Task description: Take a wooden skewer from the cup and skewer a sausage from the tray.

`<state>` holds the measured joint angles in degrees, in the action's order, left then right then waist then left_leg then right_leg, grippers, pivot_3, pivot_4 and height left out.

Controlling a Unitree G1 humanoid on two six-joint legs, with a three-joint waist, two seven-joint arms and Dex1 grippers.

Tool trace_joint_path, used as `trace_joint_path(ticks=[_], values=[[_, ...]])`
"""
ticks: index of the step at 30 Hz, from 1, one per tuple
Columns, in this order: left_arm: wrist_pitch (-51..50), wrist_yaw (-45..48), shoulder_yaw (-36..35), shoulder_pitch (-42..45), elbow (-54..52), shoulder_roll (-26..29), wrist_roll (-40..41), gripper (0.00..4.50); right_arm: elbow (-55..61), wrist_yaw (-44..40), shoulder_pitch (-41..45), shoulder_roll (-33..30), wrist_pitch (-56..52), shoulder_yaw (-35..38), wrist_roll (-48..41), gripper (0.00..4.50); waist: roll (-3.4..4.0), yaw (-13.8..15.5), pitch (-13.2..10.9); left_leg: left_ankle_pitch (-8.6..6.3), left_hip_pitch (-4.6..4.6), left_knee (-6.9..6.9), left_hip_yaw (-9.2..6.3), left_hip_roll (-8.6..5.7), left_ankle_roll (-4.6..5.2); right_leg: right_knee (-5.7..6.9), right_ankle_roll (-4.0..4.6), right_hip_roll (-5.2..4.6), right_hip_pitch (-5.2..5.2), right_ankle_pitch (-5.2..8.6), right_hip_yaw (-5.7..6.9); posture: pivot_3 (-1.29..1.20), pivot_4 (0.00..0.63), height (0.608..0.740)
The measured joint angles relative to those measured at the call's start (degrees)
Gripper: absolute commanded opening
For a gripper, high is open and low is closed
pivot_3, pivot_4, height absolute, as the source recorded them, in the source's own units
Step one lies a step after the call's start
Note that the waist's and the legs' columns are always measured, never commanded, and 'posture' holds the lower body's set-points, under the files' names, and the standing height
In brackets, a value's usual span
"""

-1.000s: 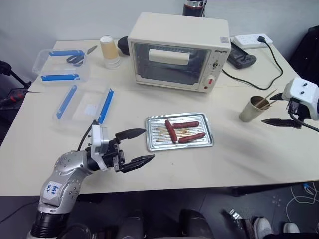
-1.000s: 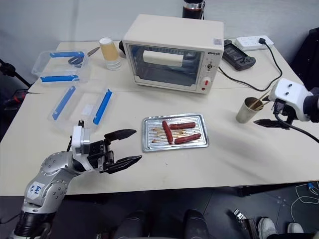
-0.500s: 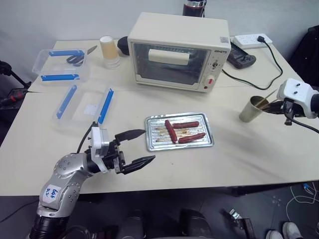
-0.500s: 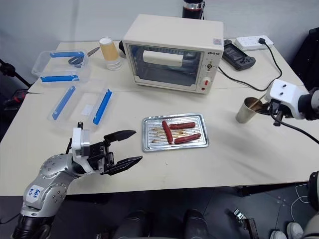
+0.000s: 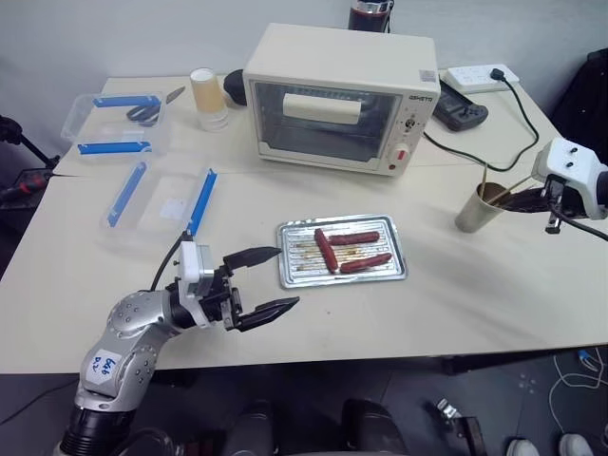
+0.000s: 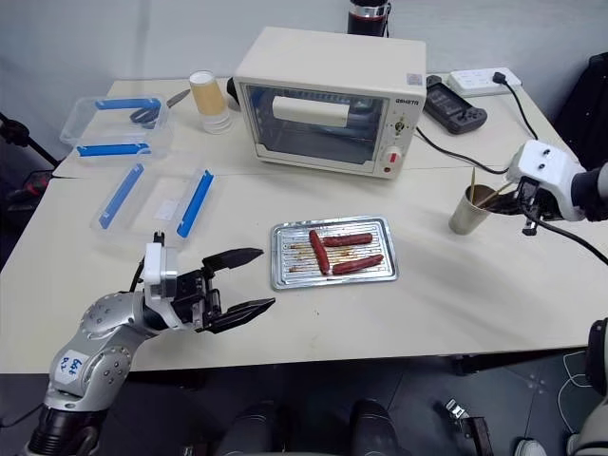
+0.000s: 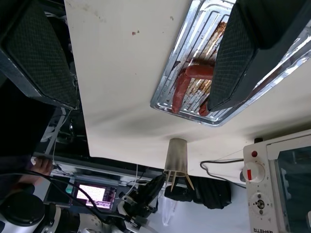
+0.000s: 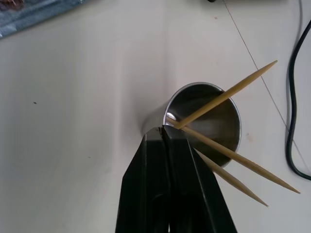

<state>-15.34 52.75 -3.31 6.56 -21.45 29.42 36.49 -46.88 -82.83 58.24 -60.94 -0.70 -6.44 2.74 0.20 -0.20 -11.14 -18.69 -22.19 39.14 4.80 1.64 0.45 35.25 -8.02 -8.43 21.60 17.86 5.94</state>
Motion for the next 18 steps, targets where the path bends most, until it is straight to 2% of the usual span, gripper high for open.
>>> trace_joint_path(ticks=[2,7,11,18], values=[[0.0,0.0,0.0,0.1,0.0,-0.1,-0.1,4.50,2.5,-1.4,-0.5,-0.3,-2.6,0.0,-0.4,1.59,0.00,0.0,0.0,0.00,0.00,0.00,-0.01,0.00,0.00,0.00,0.00,0.00,0.00,0.00,0.01,0.00,0.150,0.740],[0.0,0.0,0.0,0.0,0.0,-0.1,-0.3,4.50,3.7,0.0,-1.2,-1.1,-0.2,0.9,-0.8,3.27,0.01,0.1,0.0,0.00,-0.01,0.00,-0.01,-0.03,0.00,0.00,0.00,-0.01,0.01,0.00,0.01,0.00,0.150,0.740],[0.0,0.0,0.0,-0.6,0.0,-0.1,-0.4,4.50,-1.8,0.2,1.1,-4.0,3.8,1.9,-0.5,4.48,0.02,0.1,0.0,0.00,-0.01,-0.01,0.01,-0.08,0.00,-0.05,0.00,-0.01,0.01,0.00,0.01,0.00,0.150,0.740],[0.0,0.5,0.1,-0.5,0.1,-0.1,-0.6,4.50,-14.4,1.6,5.4,-3.7,10.1,1.8,2.4,4.48,0.02,-0.3,0.0,0.00,0.03,-0.01,0.12,-0.04,-0.01,-0.01,0.00,0.01,0.03,0.00,-0.04,0.00,0.150,0.740]])
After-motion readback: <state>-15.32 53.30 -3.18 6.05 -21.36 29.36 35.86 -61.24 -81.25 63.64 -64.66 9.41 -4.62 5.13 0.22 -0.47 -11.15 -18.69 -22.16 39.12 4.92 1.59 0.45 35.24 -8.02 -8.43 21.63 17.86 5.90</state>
